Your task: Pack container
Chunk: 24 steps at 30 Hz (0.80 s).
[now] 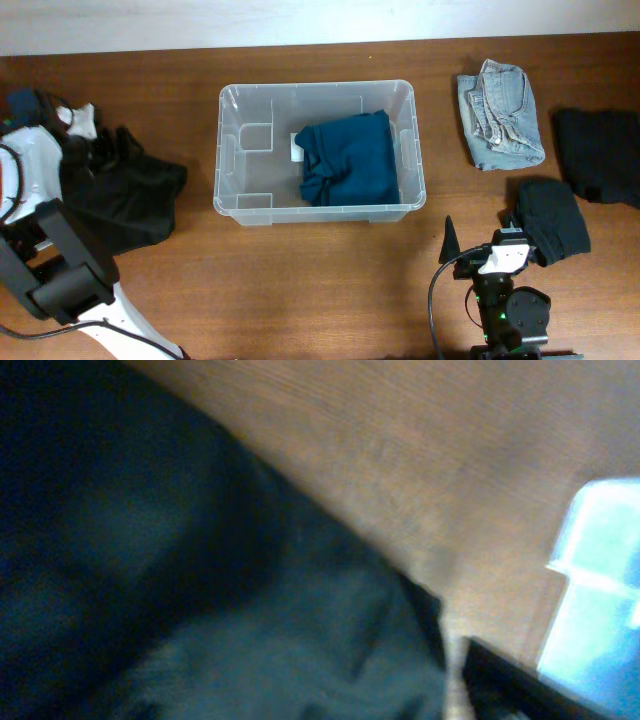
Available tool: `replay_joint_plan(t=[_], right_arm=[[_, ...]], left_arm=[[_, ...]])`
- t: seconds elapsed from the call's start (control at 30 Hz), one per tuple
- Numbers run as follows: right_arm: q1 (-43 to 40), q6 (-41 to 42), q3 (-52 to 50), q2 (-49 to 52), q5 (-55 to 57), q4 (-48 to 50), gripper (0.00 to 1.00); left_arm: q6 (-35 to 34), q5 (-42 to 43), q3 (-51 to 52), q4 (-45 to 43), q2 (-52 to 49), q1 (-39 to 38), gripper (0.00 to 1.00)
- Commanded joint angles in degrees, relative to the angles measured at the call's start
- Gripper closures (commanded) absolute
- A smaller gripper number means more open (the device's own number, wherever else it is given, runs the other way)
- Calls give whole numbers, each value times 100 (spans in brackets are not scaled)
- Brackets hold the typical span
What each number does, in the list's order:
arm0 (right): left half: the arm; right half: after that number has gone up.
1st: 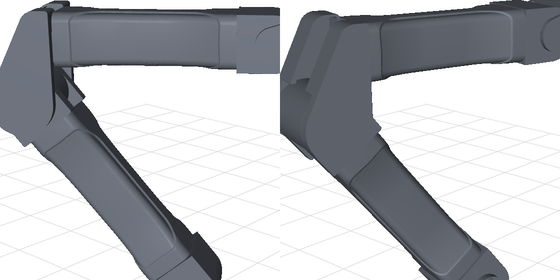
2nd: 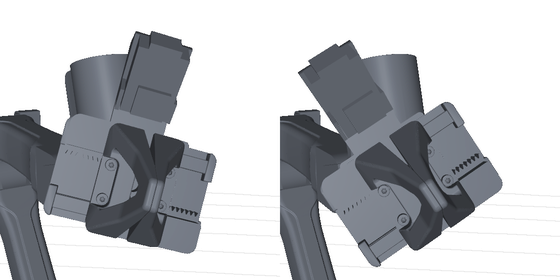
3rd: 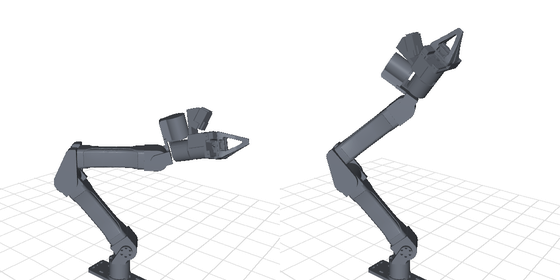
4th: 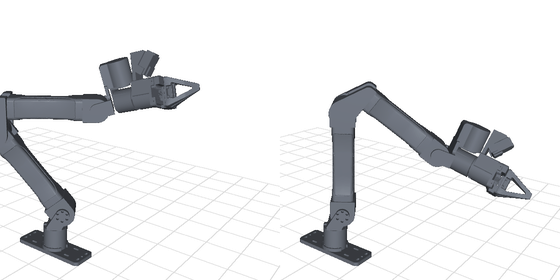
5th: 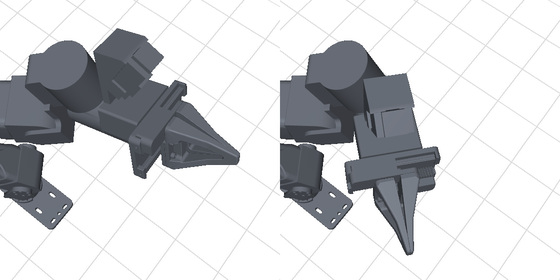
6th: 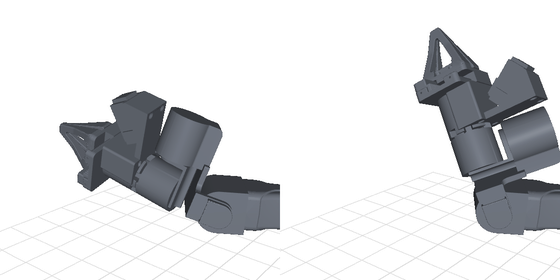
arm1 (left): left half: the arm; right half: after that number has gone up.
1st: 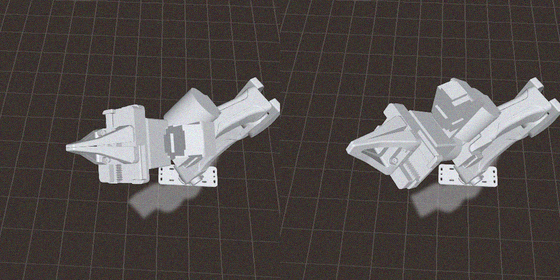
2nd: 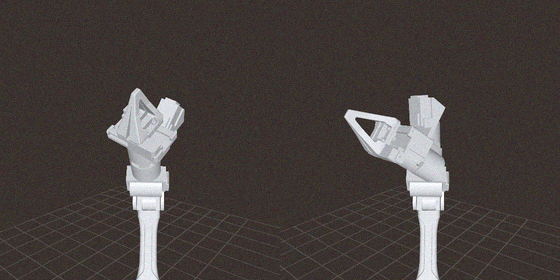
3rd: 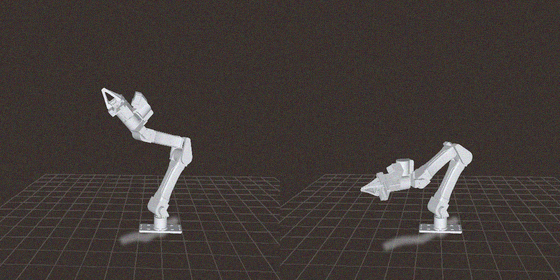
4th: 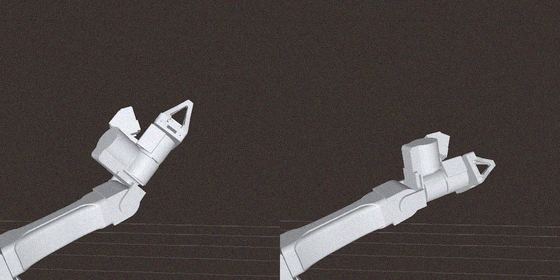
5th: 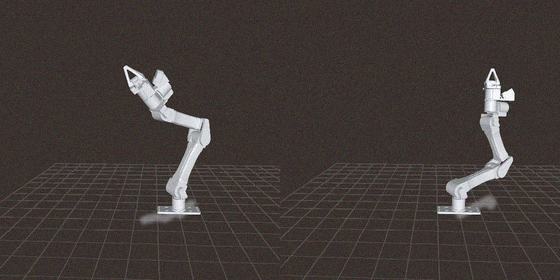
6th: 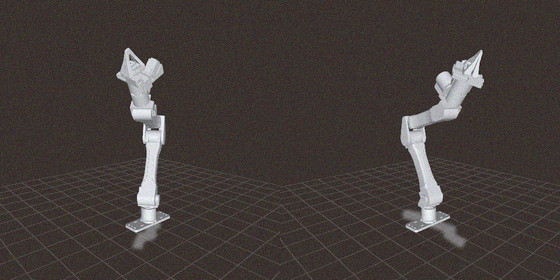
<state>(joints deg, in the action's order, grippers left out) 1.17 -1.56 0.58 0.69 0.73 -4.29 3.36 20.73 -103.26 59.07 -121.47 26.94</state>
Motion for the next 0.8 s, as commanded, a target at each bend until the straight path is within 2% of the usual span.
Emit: replay_joint_plan(t=[0.0, 0.13, 0.33, 0.5, 0.63, 0.77], right_arm=[[37, 7, -26, -48, -11, -39, 2], [37, 7, -26, -48, -13, -39, 2], [37, 7, -26, -48, -11, -39, 2], [37, 7, -26, -48, -11, -39, 2], [37, 7, -26, -48, -11, -39, 2], [37, 7, -26, -48, -11, -39, 2]], left_arm=[[-778, -59, -542, 310, 33, 140, 1], [-1241, -59, -883, 686, 245, 422, 1], [-1475, 111, -892, 1213, 831, 1167, 1], [-1596, 898, -890, 1722, 1259, 2035, 1], [-1526, 1082, -767, 2173, 1344, 2675, 1], [-1091, 2227, -188, 2144, 1351, 3091, 1]])
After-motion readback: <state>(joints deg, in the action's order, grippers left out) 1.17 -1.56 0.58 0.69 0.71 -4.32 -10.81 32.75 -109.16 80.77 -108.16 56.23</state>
